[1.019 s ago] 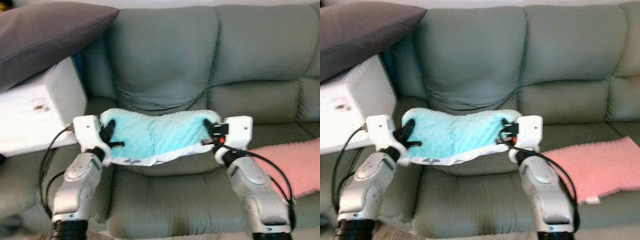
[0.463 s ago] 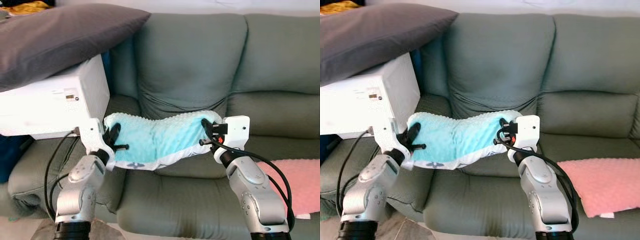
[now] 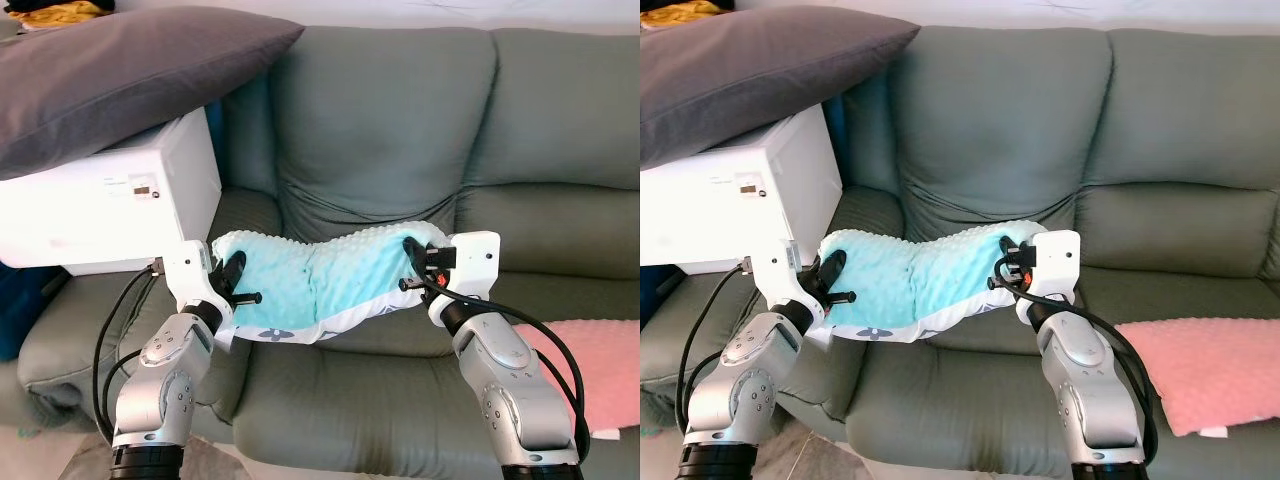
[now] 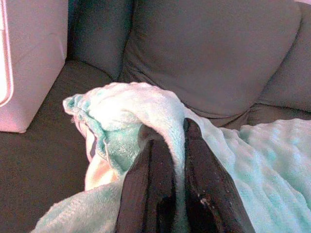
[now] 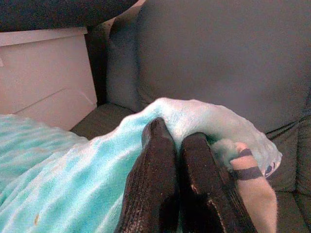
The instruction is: Move the pillow to the sofa
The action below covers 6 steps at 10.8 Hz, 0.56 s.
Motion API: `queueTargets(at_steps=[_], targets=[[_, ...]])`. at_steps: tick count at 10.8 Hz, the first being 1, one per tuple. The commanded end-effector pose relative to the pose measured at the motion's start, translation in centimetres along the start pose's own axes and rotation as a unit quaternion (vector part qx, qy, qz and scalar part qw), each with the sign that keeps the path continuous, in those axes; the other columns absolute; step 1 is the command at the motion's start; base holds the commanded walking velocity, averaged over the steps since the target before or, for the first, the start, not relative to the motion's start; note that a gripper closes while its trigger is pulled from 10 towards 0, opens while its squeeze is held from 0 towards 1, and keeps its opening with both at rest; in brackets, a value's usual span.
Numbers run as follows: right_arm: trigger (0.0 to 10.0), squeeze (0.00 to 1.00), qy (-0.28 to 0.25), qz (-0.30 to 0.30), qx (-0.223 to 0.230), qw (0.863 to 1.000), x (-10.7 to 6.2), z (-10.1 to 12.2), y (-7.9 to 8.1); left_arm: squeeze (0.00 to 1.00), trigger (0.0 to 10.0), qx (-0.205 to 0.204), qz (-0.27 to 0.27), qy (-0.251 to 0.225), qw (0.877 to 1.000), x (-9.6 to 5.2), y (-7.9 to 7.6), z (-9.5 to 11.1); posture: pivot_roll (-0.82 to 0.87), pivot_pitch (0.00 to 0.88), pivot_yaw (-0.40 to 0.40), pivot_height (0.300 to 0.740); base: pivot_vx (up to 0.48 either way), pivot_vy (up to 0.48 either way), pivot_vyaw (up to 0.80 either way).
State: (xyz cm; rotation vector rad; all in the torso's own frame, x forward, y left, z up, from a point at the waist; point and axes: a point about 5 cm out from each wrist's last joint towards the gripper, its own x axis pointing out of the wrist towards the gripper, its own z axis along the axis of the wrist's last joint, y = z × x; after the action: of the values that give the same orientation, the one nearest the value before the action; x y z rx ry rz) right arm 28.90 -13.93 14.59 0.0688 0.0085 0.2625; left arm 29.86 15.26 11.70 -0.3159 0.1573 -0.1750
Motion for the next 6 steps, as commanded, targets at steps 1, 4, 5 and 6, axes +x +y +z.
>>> queueTargets(at_steps=[1,4,5,6], targets=[[10.0,0.00,-0.004,0.007,-0.001,1.000,0.07,0.27,0.26,0.00,10.0,0.008,-0.015,-0.005,1.000,-0.05,-0.47,0.45,-0.18,0.000,0.040,0.740,0.000,0.000,0.00],[10.0,0.00,-0.003,0.007,-0.001,1.000,0.01,0.25,0.26,0.00,10.0,-0.002,-0.017,-0.004,1.000,-0.09,-0.53,0.35,-0.18,0.000,0.040,0.740,0.000,0.000,0.00],[10.0,0.00,0.000,0.007,0.001,1.000,0.04,0.19,0.26,0.00,10.0,-0.008,-0.014,-0.006,1.000,-0.05,-0.44,0.43,-0.18,0.000,0.039,0.740,0.000,0.000,-0.79],[10.0,0.00,0.002,0.007,-0.001,1.000,0.07,0.14,0.26,0.00,10.0,-0.012,-0.013,-0.006,1.000,-0.04,-0.42,0.43,-0.18,0.000,0.039,0.740,0.000,0.000,-0.79]])
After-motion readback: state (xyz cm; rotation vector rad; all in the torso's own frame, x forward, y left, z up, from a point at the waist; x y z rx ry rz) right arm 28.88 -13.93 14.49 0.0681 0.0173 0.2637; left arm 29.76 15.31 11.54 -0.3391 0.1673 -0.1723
